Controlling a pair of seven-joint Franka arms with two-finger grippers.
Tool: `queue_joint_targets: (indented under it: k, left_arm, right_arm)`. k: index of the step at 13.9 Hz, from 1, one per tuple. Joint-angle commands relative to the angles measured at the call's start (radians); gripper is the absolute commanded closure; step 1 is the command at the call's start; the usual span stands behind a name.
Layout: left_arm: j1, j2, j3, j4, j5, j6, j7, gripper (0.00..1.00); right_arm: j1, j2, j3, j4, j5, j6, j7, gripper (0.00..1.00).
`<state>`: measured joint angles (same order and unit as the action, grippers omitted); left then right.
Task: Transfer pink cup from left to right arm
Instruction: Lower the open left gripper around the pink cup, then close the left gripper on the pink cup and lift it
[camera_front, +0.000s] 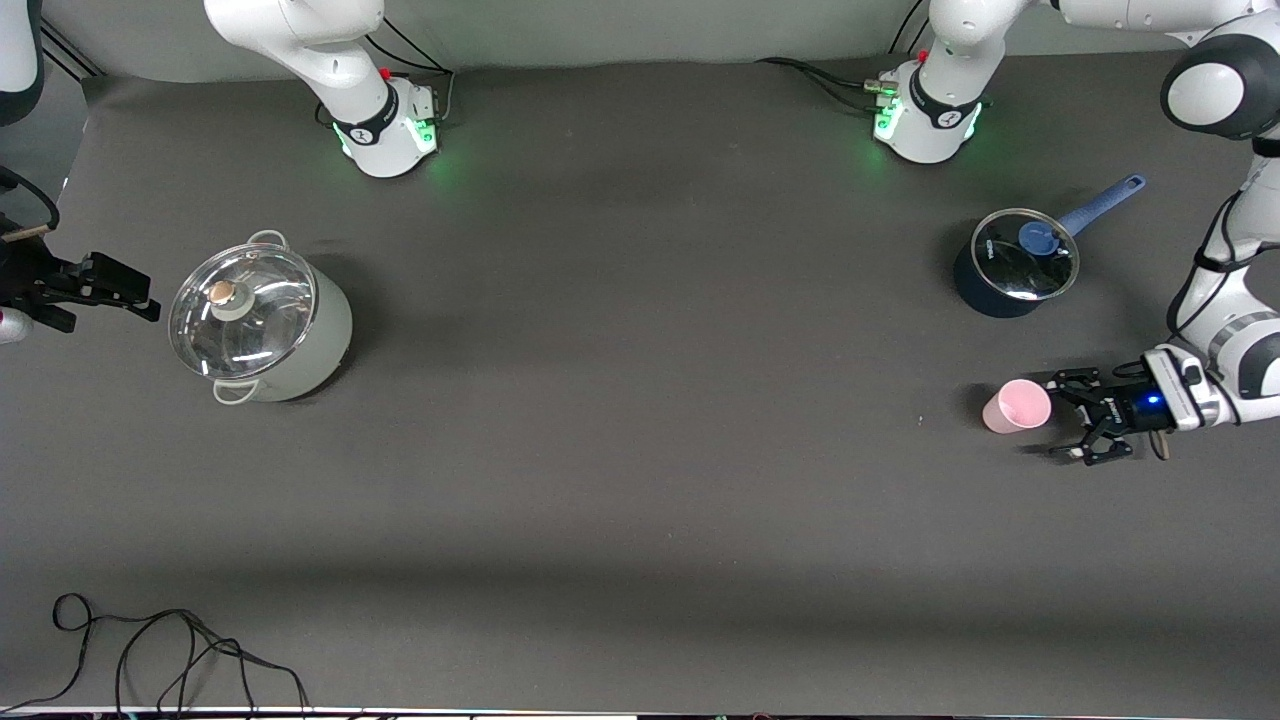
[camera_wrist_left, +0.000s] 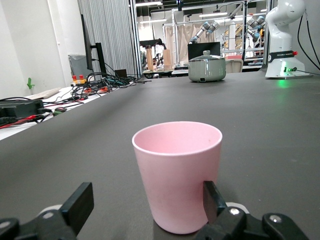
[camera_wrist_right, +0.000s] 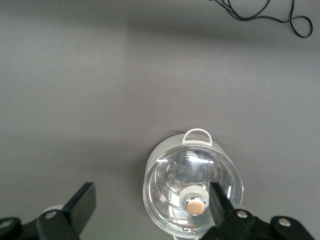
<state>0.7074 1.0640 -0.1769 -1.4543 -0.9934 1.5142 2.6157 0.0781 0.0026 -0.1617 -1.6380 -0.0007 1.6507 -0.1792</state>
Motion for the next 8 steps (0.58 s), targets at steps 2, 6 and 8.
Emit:
queue_joint_targets:
  k: [2,6,8]
  left_arm:
    - [-0.029,0.016,0.007,0.012,-0.021,0.004,0.056,0.02]
    - [-0.051,0.013,0.008,-0.001,-0.004,-0.018,0.061,0.02]
    - [-0.060,0.014,0.008,-0.032,-0.004,-0.023,0.090,0.02]
  right_arm:
    - [0.003,-0.001,-0.007,0.010,0.015,-0.011,-0.019,0.00]
    - [0.003,0.001,-0.009,0.010,0.015,-0.011,-0.019,0.00]
    - [0.003,0.001,-0.007,0.010,0.015,-0.011,-0.019,0.00]
